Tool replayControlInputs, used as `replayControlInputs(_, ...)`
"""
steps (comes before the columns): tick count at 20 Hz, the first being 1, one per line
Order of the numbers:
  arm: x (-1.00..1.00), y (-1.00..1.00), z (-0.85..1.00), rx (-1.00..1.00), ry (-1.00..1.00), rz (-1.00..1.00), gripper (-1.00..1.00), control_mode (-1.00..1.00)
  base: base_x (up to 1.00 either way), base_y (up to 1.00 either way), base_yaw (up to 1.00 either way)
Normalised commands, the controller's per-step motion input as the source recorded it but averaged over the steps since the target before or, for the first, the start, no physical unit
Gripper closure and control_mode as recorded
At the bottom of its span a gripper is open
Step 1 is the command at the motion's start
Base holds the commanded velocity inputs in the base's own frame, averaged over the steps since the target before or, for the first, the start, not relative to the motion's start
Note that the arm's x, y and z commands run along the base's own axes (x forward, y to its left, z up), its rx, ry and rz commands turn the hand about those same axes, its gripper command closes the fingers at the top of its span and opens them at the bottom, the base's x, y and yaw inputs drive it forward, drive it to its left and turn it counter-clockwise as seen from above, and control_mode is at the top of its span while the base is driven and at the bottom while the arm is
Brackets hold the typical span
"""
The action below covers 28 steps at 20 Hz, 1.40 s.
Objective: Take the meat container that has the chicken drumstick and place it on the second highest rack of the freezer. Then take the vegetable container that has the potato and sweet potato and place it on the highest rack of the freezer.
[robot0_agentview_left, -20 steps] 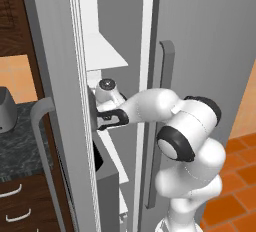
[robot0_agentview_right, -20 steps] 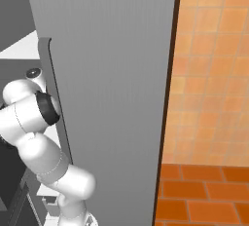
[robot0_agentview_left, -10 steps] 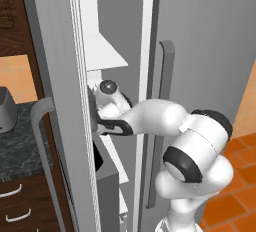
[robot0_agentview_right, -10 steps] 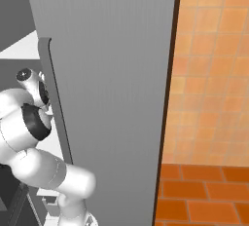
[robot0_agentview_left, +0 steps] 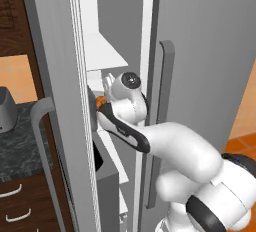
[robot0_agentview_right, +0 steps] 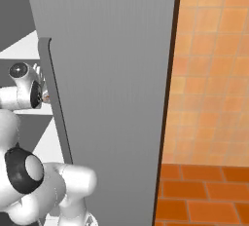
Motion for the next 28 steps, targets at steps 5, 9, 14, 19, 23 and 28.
replayControlInputs(5,-1.00,-0.09,0.57,0.04,-0.01,0.00,-1.00,-1.00,0.00,0.00,0.00)
replayControlInputs(9,-1.00,-0.27,0.68,0.00,0.01,0.00,-1.00,-1.00,0.00,0.00,0.00)
replayControlInputs(14,-0.89,-0.36,0.99,0.00,0.27,0.00,-1.00,-1.00,0.00,0.00,0.00)
replayControlInputs(19,-0.72,-0.38,0.68,-0.07,0.27,0.10,-1.00,-1.00,0.00,0.00,0.00)
replayControlInputs(23,-0.85,-0.48,-0.02,-0.29,0.01,0.35,-1.00,-1.00,0.00,0.00,0.00)
replayControlInputs(28,-0.36,-0.65,-0.10,-0.21,0.00,0.56,-1.00,-1.00,0.00,0.00,0.00)
